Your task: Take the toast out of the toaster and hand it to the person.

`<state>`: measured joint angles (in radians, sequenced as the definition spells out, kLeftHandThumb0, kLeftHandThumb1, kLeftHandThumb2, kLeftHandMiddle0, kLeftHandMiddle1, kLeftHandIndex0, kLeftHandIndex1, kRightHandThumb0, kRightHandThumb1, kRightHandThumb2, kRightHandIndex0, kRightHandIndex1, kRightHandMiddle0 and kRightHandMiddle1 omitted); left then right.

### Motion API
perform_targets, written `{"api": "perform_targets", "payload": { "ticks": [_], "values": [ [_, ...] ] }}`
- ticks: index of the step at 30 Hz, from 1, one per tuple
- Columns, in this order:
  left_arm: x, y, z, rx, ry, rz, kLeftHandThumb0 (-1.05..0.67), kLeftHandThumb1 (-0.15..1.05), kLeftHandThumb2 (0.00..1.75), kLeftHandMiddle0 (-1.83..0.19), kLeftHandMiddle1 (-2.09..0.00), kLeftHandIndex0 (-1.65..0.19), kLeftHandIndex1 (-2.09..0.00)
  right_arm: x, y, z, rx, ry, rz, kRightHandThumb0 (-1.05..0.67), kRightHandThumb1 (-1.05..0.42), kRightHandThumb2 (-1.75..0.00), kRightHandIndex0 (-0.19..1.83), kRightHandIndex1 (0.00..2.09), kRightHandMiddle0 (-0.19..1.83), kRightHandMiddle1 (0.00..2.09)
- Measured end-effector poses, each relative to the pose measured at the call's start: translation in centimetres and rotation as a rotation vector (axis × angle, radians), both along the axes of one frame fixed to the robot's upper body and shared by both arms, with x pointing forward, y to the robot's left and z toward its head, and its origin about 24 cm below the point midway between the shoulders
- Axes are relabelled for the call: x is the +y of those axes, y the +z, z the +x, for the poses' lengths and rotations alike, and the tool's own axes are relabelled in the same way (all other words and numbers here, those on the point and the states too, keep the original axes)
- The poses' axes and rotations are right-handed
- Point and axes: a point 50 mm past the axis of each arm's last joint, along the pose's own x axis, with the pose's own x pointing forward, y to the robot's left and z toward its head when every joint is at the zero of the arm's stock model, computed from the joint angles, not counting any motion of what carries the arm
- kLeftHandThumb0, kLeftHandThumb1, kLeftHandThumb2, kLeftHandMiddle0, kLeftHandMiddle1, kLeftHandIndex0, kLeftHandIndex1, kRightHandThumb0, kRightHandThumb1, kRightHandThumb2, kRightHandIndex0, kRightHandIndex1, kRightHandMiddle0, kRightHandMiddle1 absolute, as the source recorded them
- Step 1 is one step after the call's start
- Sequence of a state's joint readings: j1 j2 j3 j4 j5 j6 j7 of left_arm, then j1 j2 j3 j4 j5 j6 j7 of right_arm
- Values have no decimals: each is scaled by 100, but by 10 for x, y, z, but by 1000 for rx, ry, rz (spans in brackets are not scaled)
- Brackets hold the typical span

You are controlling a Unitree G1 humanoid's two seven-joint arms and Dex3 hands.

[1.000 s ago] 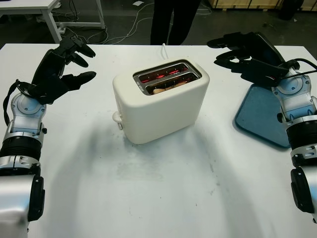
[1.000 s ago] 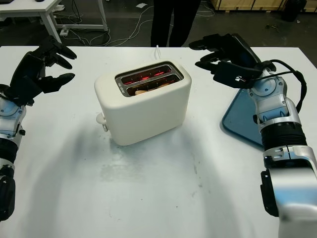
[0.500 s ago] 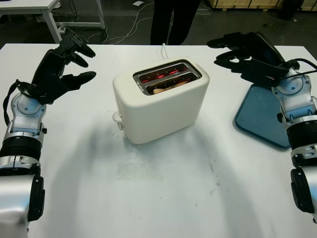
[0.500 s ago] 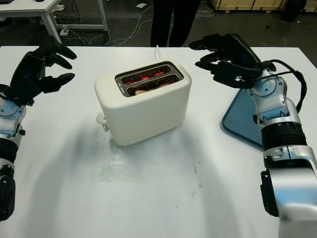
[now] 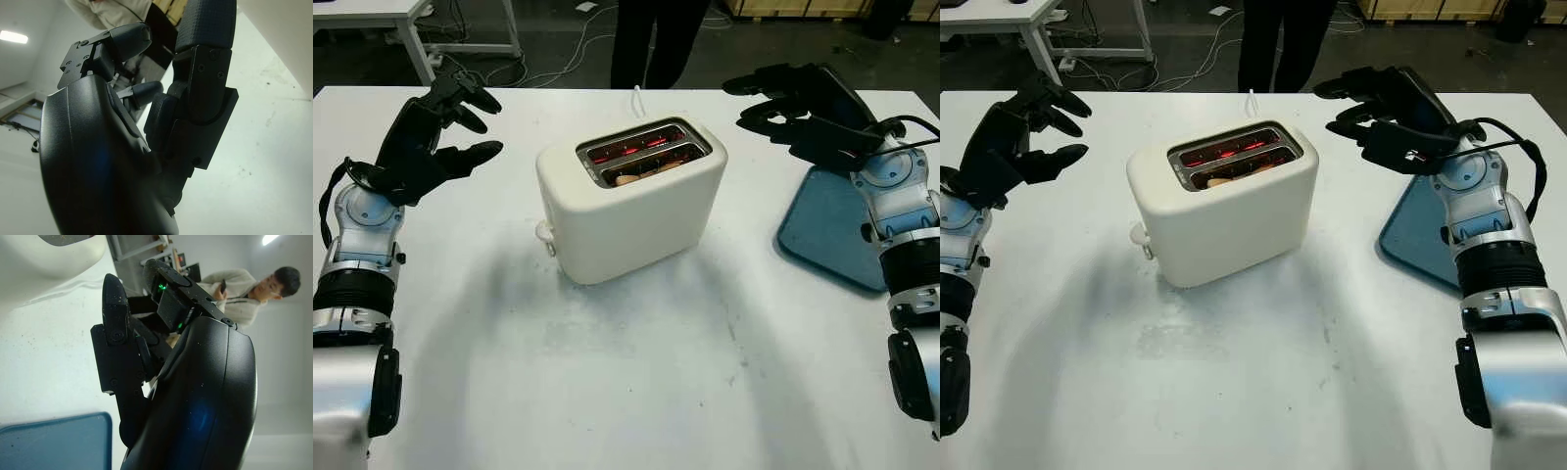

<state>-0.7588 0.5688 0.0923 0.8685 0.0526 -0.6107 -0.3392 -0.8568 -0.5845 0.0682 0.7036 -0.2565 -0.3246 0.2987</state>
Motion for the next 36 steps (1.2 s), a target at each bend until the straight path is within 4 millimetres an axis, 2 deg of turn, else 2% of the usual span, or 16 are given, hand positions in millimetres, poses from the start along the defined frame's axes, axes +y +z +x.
{"api": "perform_targets", "payload": {
  "ticks": [29, 36],
  "values": [
    [0, 0, 0, -3, 6, -1, -105, 92, 29, -5, -165, -9, -150, 0, 0, 0, -1, 1, 0, -40, -92, -24, 95, 1, 77, 0],
    [0, 0, 0, -3, 6, -4, -105, 92, 25, -6, -163, -11, -148, 0, 0, 0, -1, 1, 0, -40, -92, -24, 94, 0, 77, 0]
  ]
}}
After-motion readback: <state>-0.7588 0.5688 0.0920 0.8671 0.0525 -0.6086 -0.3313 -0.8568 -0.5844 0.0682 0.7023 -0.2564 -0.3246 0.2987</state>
